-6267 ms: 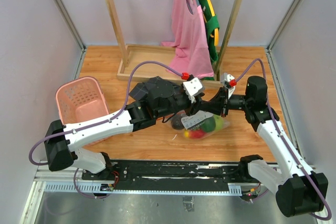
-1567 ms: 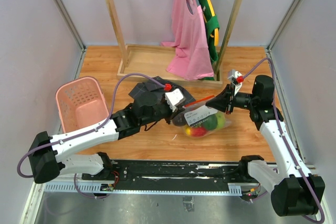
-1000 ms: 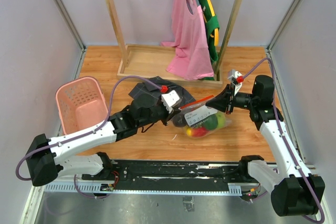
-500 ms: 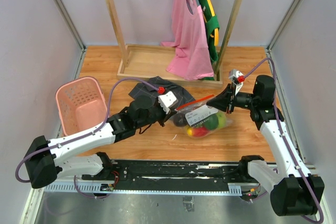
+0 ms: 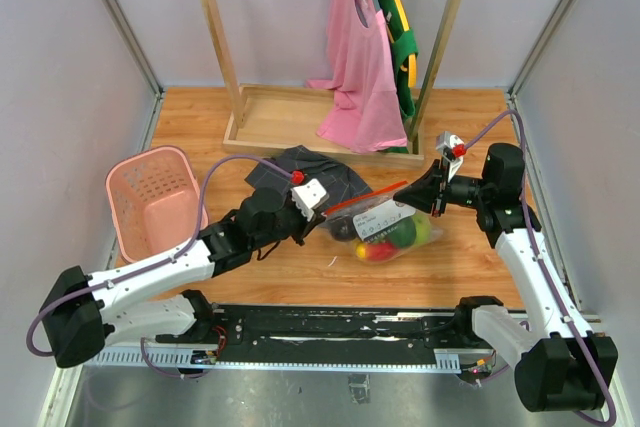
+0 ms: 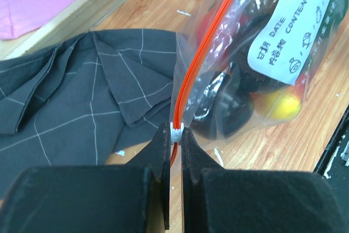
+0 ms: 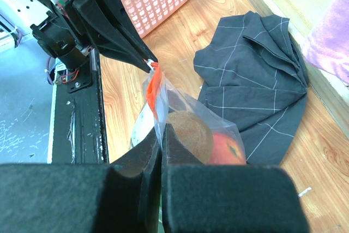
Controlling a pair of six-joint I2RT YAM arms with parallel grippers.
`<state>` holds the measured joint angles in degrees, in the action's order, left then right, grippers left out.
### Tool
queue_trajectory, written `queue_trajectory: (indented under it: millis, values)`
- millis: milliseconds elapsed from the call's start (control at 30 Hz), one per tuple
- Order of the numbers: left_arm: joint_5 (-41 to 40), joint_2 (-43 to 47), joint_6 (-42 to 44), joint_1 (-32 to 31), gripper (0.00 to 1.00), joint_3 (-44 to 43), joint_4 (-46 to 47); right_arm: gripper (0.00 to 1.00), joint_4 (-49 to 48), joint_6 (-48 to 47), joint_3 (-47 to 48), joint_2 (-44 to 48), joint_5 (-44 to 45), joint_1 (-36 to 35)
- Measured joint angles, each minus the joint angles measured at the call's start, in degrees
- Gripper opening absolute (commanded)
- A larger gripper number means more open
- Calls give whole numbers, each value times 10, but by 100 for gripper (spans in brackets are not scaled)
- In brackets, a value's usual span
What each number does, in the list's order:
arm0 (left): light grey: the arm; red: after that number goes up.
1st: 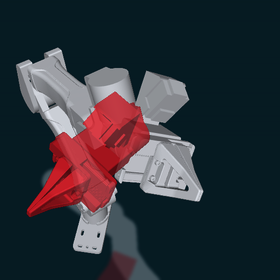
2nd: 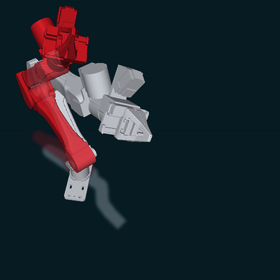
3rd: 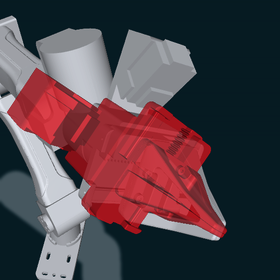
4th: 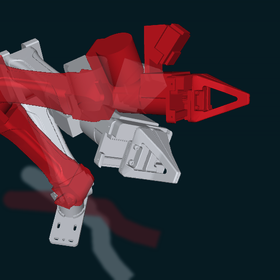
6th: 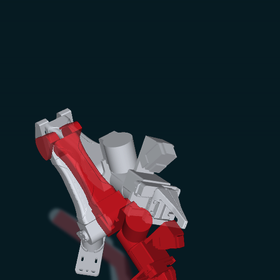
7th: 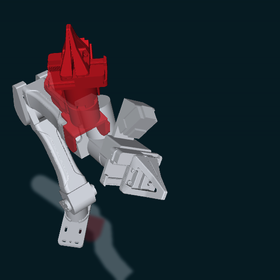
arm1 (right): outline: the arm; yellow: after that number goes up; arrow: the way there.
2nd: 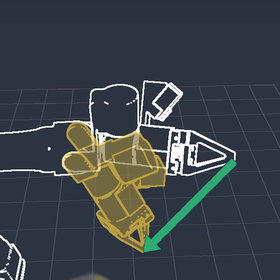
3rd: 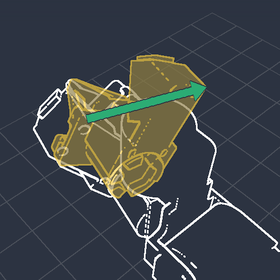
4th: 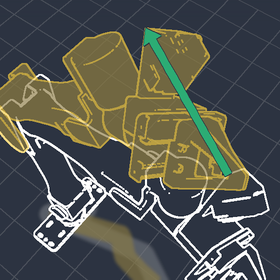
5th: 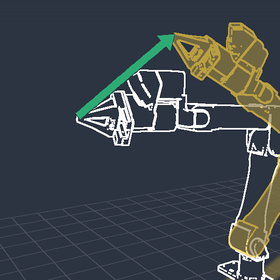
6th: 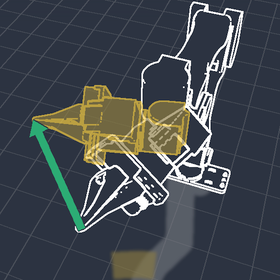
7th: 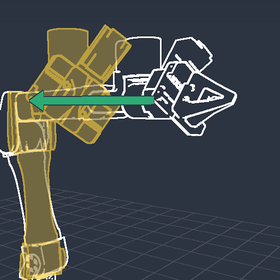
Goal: Open the zip-top bag and remove the fake food
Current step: Unzip the zipper food storage bag at the center of the board.
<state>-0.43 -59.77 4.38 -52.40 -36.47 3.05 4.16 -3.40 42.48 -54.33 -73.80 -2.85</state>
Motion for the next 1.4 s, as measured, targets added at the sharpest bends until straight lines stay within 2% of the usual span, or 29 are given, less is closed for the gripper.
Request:
queue_trajectory:
  millis: [967,1167,1233,1267,1400]
  values:
    - [-45,7,-34,19,1,27,-29,1,0,1,0,0,0,4]
    - [-54,-3,-38,21,3,27,-32,1,0,2,0,0,1,7]
    - [-58,-5,-42,21,10,27,-31,1,0,3,0,0,1,7]
    - [-60,-6,-44,21,19,27,-31,1,0,4,0,0,1,7]
    - [-74,-6,-54,23,63,27,-41,1,-1,4,0,0,1,7]
